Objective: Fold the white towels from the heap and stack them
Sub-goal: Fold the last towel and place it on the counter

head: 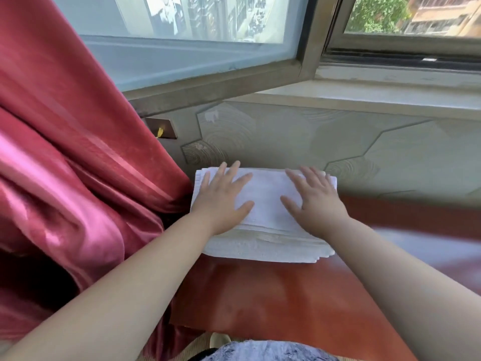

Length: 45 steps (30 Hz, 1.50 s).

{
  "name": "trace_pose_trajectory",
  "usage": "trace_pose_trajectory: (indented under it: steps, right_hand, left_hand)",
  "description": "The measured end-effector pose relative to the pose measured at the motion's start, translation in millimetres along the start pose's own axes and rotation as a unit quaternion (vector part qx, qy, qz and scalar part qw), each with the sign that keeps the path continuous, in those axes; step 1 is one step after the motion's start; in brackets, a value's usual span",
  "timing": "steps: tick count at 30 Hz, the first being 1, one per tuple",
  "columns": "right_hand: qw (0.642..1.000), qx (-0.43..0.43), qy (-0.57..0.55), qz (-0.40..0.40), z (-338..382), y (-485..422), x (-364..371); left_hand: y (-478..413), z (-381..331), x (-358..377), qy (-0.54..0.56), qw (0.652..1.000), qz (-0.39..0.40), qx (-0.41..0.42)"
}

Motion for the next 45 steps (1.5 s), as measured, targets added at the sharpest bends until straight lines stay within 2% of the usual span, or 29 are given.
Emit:
trace_pose_trajectory:
  steps: [2,4,11,16,20,24,29,33,35,38,41,45]
  right_hand:
    - [0.991,-0.056,0.074,0.099,8.8,6.9,30.6]
    - [0.983,-0.066,0.106,0.137,-2.2,5.6,48.4]
    - [0.98,-0.105,0.112,0.127,-19.8,-14.0,50.4]
    - [0.979,-0.1,0.126,0.124,-20.3,5.5,47.0]
    - [0.97,-0.117,0.172,0.123,-26.1,23.5,46.1]
    - [0.965,-0.091,0.199,0.145,-34.9,27.5,38.0]
    - [0.972,-0.061,0.18,0.141,-50.4,44.1,31.8]
    - [0.968,-0.057,0.203,0.133,-43.6,45.8,13.5]
    - [0.979,-0.064,0.166,0.097,-19.4,41.0,8.8]
    - [0.996,-0.013,0.067,0.051,10.9,21.9,15.6]
    - [0.997,0.029,0.06,0.05,20.6,-0.7,28.6]
    - [0.99,0.073,0.082,0.084,-21.5,1.4,41.6]
  left_hand:
    - [0.5,-8.5,25.1,-0.046,0.995,0.083,0.015]
    - [-0.7,-9.7,43.3,-0.072,0.992,0.104,0.004]
    - [-8.5,-9.6,45.6,-0.147,0.982,0.119,0.016]
    - [9.6,8.6,46.0,-0.211,0.963,0.128,0.11]
    - [11.7,36.4,34.4,-0.221,0.952,0.158,0.14]
    - [20.0,47.9,29.0,-0.236,0.947,0.149,0.156]
    - [28.1,54.5,19.4,-0.244,0.945,0.149,0.159]
    - [40.1,51.4,13.2,-0.22,0.959,0.117,0.139]
    - [39.9,38.6,8.5,-0.171,0.975,0.09,0.113]
    - [29.7,11.8,3.2,-0.076,0.995,0.058,0.036]
    - [7.8,-11.7,0.6,-0.027,0.999,0.036,-0.003]
    - [-10.0,4.3,20.9,-0.053,0.993,0.096,-0.049]
Point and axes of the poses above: each hand's wrist, its own y-axis away from the middle knuckle, its own x-axis out of the palm, z = x × y, the point moved 2 cm from there along -y, towards the middle knuckle, and after that the axes turned 1 degree about -y, right-handed, at the moved point
